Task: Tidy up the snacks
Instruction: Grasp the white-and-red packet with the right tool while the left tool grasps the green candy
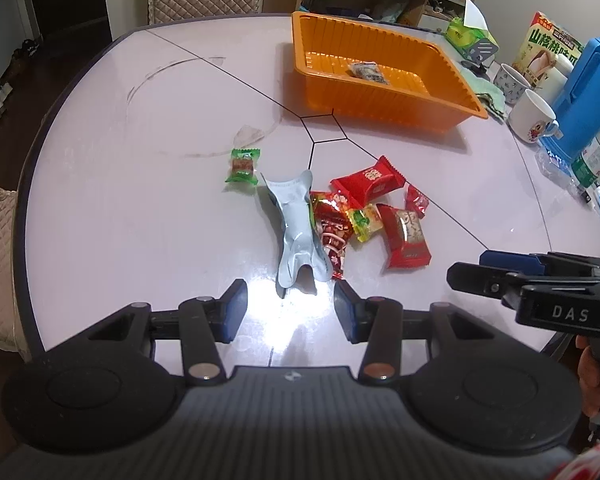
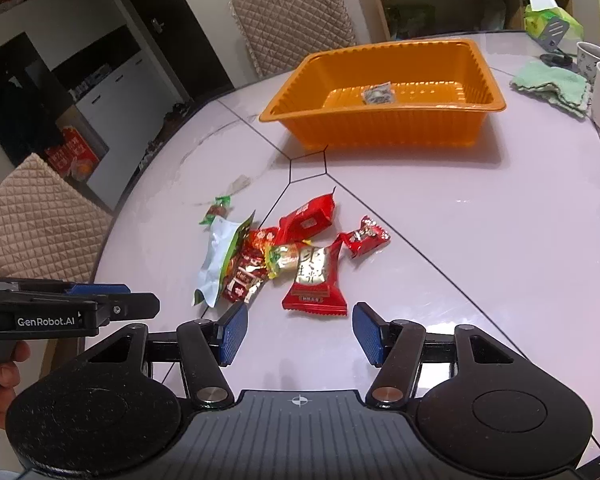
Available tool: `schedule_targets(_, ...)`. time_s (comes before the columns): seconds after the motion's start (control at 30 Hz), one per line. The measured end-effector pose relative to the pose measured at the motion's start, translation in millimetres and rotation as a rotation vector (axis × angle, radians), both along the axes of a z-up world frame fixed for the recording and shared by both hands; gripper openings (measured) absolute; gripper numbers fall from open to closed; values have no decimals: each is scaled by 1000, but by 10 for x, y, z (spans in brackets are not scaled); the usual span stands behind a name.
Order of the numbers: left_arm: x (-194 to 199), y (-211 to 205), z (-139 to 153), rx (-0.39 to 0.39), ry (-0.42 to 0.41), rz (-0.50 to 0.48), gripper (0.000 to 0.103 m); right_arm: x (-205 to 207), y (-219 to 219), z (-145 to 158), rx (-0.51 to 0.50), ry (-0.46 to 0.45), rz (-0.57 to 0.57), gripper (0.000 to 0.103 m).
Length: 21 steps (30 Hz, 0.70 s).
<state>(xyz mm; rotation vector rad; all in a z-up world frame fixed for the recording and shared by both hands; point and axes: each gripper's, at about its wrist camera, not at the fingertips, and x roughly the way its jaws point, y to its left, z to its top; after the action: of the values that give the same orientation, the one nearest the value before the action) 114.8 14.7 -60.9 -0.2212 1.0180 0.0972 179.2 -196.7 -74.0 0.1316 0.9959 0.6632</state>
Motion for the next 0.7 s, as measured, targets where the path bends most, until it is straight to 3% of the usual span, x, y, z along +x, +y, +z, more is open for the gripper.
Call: schedule_targets(0.7,169,120,-150,19,15,6,43,228,271,-194,-54,-17,2,57)
